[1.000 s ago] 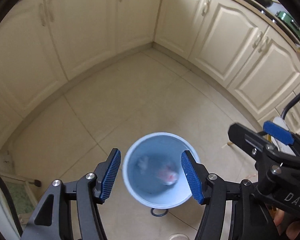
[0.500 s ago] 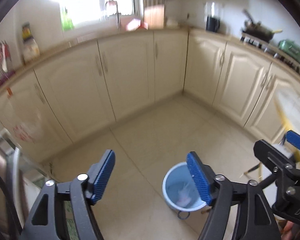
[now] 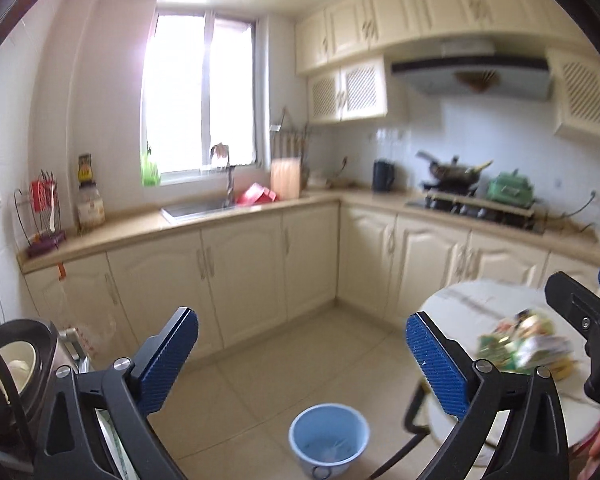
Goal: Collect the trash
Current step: 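Move both tools back from the bin toward the table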
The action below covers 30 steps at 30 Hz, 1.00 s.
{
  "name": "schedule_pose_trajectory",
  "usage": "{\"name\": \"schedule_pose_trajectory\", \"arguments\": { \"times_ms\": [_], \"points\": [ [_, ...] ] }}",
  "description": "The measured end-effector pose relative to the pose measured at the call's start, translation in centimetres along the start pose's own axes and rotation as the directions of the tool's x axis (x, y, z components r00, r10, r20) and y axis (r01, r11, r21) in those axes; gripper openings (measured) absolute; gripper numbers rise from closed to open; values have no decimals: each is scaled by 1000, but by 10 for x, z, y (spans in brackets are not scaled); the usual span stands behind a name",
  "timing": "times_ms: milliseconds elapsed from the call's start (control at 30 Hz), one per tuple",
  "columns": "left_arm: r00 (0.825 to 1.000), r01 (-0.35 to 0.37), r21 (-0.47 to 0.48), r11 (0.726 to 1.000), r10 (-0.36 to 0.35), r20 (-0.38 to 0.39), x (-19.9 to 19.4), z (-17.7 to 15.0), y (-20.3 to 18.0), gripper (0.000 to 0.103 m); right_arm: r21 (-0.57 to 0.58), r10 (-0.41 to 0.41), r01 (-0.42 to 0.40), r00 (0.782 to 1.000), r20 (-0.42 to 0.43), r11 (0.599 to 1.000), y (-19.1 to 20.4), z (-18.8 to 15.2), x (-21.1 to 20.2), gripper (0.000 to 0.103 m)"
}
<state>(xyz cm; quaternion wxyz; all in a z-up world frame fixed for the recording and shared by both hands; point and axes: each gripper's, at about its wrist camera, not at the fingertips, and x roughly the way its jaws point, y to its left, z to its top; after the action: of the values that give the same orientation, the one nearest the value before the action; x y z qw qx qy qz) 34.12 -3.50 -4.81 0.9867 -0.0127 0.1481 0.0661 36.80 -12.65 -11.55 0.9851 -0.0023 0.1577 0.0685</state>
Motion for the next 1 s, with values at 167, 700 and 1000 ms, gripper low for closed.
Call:
{"name": "schedule_pose_trajectory", "arguments": {
  "times_ms": [167, 700, 1000],
  "points": [
    [995, 56, 7, 998, -57, 79, -66, -25, -15, 102, 31, -96, 93, 991, 98, 995, -24, 19, -84, 103],
    [965, 158, 14, 987, -157, 212, -211, -98, 71, 102, 82, -269, 258, 941, 203, 963, -77, 34, -197, 103],
    [956, 204, 39, 978, -208, 208, -191, -88, 68, 102, 115, -333, 316, 924, 188, 942, -111, 34, -198, 103]
  ]
}}
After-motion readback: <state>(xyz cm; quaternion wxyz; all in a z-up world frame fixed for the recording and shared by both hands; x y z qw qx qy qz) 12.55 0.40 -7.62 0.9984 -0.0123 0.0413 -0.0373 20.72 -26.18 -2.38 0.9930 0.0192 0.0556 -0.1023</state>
